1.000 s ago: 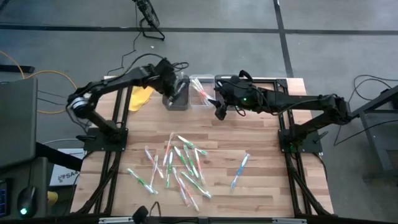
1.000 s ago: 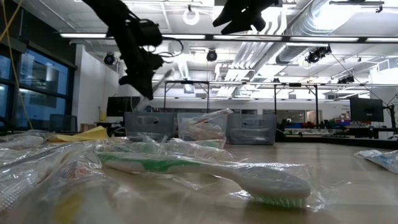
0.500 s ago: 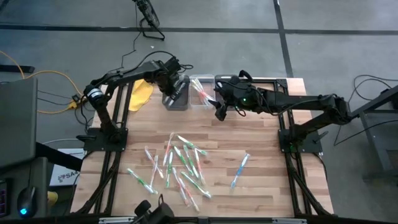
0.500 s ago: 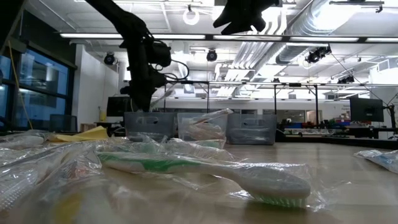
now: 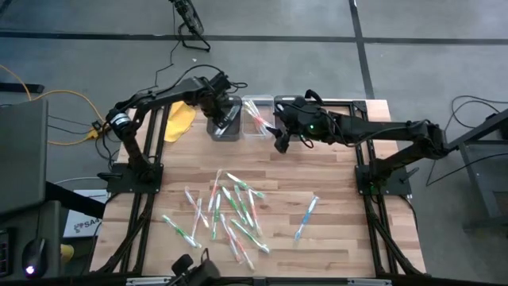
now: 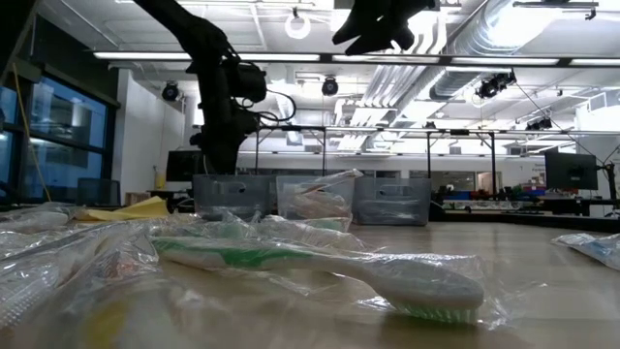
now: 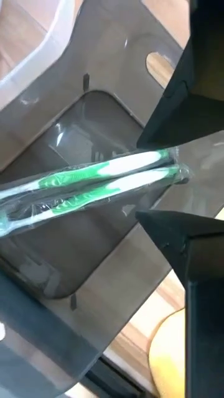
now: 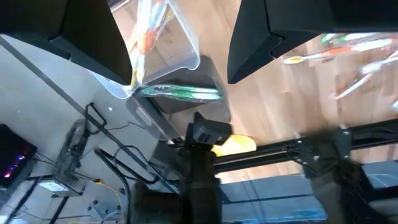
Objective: Pick & Place Toothbrushes
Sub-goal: Put the blue toothbrush into the right black bin
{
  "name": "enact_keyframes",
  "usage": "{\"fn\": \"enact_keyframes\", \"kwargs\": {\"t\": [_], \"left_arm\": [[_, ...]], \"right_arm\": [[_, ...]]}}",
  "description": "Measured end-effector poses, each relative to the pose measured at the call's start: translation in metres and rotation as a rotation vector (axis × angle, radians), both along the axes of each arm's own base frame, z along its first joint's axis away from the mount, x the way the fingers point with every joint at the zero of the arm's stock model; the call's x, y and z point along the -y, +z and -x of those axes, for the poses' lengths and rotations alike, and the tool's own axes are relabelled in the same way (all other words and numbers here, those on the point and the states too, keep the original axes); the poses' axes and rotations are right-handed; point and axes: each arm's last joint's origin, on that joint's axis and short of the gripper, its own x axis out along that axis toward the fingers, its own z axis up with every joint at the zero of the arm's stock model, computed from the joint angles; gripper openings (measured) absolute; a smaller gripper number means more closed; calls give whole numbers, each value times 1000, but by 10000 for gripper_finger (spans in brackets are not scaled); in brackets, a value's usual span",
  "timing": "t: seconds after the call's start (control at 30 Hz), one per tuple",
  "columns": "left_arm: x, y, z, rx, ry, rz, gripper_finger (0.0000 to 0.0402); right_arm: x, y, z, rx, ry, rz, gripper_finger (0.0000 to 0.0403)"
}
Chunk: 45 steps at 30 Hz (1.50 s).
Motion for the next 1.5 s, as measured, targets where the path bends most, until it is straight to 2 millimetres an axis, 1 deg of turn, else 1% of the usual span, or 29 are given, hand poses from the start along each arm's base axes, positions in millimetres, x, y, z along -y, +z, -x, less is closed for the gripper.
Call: {"fn": "enact_keyframes", "kwargs": {"t": [0.07, 0.13, 0.23, 0.33, 0.43, 0.5, 0.57, 0.63, 0.73, 0.83, 0.87, 0.93, 1.07, 1.2, 1.27, 1.33, 1.43, 1.5], "left_arm": [[1, 5, 2, 9, -14, -14, 171], [4, 13, 4, 25, -24, -36, 171], [8, 33, 9, 88, -21, -108, 168], [13, 53, 16, 158, -28, -176, 163], [21, 72, 24, 209, -38, -228, 157], [26, 81, 30, 234, -43, -255, 154], [32, 84, 37, 248, -46, -269, 151], [38, 86, 43, 274, -50, -279, 148], [47, 82, 53, 302, -48, -295, 147], [54, 78, 60, 345, -53, -303, 147], [56, 77, 61, 361, -56, -306, 147], [59, 72, 65, 369, -51, -305, 147], [67, 63, 73, 394, -58, -306, 147], [76, 58, 82, 433, -57, -319, 147], [81, 58, 85, 466, -72, -329, 147], [86, 58, 87, 490, -88, -342, 147], [95, 57, 87, 521, -123, -356, 147], [101, 55, 85, 535, -151, -361, 147]], "right_arm": [[7, -7, -5, -19, -31, -4, 258], [17, -19, -12, -51, -69, -32, 258], [32, -41, -24, -94, -82, -77, 258], [46, -55, -34, -88, -84, -94, 258], [61, -70, -40, -119, -88, -116, 255], [71, -81, -41, -143, -83, -149, 242], [79, -87, -42, -149, -73, -178, 216], [84, -91, -41, -157, -80, -188, 179], [91, -96, -40, -176, -93, -195, 111], [95, -96, -37, -181, -75, -218, 38], [95, -96, -36, -187, -67, -229, 20], [95, -96, -31, -221, -65, -251, 8], [84, -93, -18, -320, -81, -305, 3], [60, -83, -1, -433, -92, -357, 2], [45, -77, 6, -463, -123, -392, 2], [28, -73, 15, -496, -166, -465, 2], [0, -73, 24, -556, -216, -612, 2], [-19, -75, 26, -596, -263, -670, 2]]}}
